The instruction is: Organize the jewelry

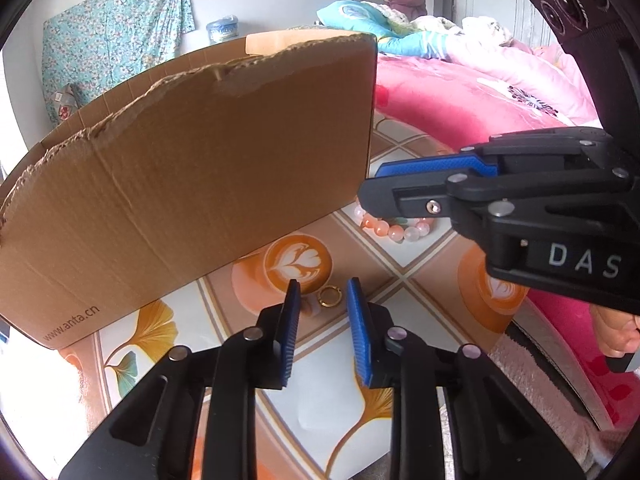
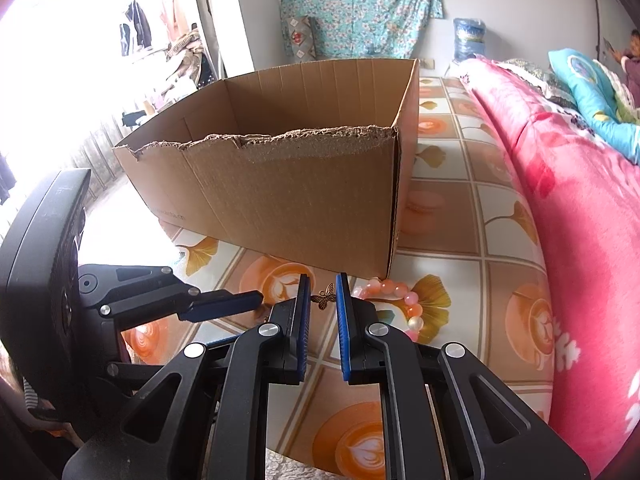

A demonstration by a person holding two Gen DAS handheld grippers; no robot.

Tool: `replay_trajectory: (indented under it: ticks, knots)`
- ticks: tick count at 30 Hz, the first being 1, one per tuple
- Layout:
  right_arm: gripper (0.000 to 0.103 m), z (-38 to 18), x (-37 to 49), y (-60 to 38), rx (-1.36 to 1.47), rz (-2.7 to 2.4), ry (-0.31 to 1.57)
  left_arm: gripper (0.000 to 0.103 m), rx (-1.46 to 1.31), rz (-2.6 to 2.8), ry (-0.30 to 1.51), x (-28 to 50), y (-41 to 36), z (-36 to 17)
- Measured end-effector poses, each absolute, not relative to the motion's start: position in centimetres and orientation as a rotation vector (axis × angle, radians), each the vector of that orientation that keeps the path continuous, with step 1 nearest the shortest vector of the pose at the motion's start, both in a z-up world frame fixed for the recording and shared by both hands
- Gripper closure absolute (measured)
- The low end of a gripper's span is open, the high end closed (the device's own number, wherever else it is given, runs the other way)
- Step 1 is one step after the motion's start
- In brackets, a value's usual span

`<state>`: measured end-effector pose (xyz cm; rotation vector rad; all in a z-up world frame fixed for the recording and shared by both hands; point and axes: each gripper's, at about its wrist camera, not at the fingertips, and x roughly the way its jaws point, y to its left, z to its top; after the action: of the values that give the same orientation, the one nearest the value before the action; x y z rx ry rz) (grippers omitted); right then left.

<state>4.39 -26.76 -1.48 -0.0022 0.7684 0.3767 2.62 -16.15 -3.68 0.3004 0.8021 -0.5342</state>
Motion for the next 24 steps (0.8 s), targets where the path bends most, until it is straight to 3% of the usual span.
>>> replay_trajectory:
  ticks: [3,7,9,24]
  knots:
    - [0.092,-1.4,4.3,-26.8,0.0,0.378,0.765,0.093,0.307,-0.526,0.8,2.5,-16.3,-3.7]
    - [0.092,-1.3,4.2,-26.9,0.001,0.377,0.761,0.094,0.306,-0.53,0.801,2.7,-16.1,-3.7]
    - [0.092,-1.2,4.1,-26.9,0.002,0.376,0.759,0.103,0.295,-0.531,0.8,2.9,-15.8,-3.6]
    - [0.092,-0.2,2.9,-26.1,-0.011,0.369,0.736,0.103,0.243,-0.553,0.796,1.9,-13.6,-3.0]
